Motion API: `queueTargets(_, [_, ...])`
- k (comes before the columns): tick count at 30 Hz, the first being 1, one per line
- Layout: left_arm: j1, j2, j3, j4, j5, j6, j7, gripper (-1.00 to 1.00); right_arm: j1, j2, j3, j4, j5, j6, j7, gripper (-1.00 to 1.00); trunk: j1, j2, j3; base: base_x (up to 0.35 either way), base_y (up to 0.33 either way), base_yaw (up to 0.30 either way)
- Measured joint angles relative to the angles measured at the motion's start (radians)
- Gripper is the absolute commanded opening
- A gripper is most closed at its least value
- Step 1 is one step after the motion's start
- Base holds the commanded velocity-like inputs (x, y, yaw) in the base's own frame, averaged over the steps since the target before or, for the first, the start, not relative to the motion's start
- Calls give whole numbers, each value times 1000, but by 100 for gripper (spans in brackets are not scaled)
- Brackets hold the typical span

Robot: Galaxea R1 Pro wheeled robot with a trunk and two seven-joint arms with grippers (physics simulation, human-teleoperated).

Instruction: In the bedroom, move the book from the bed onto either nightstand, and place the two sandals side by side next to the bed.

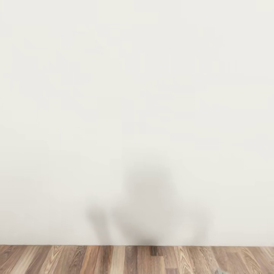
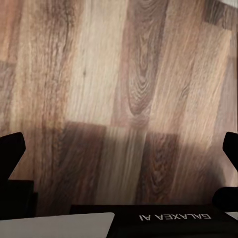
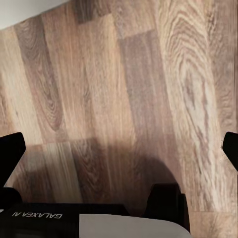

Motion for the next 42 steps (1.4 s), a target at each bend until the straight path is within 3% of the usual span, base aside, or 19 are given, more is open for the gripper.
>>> queueTargets(42, [0, 1, 0, 0, 1, 0, 0, 100, 0, 0, 0, 0, 0, 0, 0, 100, 0, 0, 0, 1, 0, -299])
